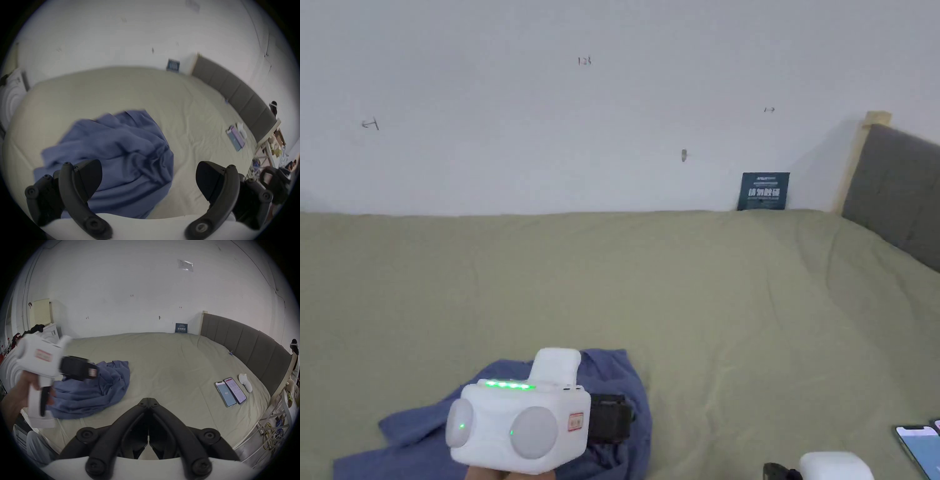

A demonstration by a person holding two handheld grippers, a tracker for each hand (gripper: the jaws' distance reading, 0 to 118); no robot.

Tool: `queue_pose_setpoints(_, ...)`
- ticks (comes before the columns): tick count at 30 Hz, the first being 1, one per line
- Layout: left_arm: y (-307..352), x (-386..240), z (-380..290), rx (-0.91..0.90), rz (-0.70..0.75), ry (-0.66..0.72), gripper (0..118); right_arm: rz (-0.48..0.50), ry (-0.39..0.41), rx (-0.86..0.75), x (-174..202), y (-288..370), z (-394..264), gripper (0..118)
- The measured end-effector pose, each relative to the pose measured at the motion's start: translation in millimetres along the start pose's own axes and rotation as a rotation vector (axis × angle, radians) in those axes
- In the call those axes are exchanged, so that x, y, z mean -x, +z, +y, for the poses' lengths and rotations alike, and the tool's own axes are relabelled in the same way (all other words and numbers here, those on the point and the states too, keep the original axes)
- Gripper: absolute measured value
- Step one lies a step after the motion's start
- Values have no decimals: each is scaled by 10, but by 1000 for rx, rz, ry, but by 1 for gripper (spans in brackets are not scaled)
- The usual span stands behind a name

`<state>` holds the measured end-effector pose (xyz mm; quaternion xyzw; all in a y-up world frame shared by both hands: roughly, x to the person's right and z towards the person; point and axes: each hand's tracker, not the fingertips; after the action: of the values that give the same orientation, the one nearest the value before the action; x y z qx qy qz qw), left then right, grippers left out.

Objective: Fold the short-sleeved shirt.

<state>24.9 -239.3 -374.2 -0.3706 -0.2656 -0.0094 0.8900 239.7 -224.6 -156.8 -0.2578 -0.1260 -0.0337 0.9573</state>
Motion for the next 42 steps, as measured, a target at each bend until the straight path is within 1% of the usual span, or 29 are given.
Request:
queue_pose_setpoints(4, 1078, 347, -179, -197, 155, 28, 117, 30, -18, -54, 96, 162, 97, 2)
queue_pose_setpoints(8, 1987, 675, -486, -349, 329, 44, 116, 49, 15, -129, 274, 330, 151, 2)
queue_pose_setpoints(10, 2287, 787, -623, -382, 406, 45, 112, 65, 23, -154, 347, 404, 163, 2)
queue_pose_setpoints(11, 2424, 827, -686, -403, 434, 45, 95, 67, 24, -164, 384, 442, 165, 2)
queue_pose_setpoints(12, 2542, 874, -759, -432, 425, 42, 67, 74, 27, -179, 423, 470, 161, 2)
queue_pose_setpoints(13, 2610, 910, -800, -420, 425, 44, 27, 77, 30, -186, 452, 493, 154, 2)
queue_pose_setpoints(14, 2666, 960, -851, -418, 446, 66, 0, 77, 38, -189, 488, 514, 148, 2)
queue_pose_setpoints(15, 2699, 983, -917, -441, 466, 102, 0, 73, 47, -190, 520, 527, 141, 2)
queue_pose_setpoints(17, 2757, 1048, -995, -408, 448, 105, 0, 77, 53, -198, 565, 571, 110, 2)
queue_pose_setpoints(22, 2732, 1141, -1123, -369, 460, 140, 0, 85, 40, -195, 637, 604, 64, 2)
queue_pose_setpoints(23, 2738, 1145, -1128, -366, 462, 132, 0, 84, 43, -188, 644, 597, 61, 2)
queue_pose_setpoints(24, 2720, 1170, -1110, -338, 474, 95, 0, 85, 45, -182, 642, 592, 56, 2)
queue_pose_setpoints(26, 2691, 1261, -1097, -319, 477, 93, 0, 88, 44, -177, 648, 574, 43, 2)
queue_pose_setpoints(27, 2670, 1311, -1085, -305, 455, 101, 0, 87, 42, -173, 657, 554, 34, 2)
queue_pose_setpoints(31, 2378, 1545, -1107, -209, 439, 144, 0, 101, 29, -140, 692, 449, -8, 2)
queue_pose_setpoints(34, 2096, 1740, -1071, -162, 402, 181, 0, 104, 43, -118, 735, 365, -39, 2)
queue_pose_setpoints(42, 1233, 2124, -757, -81, 384, 173, 0, 95, 57, -52, 796, 38, -66, 2)
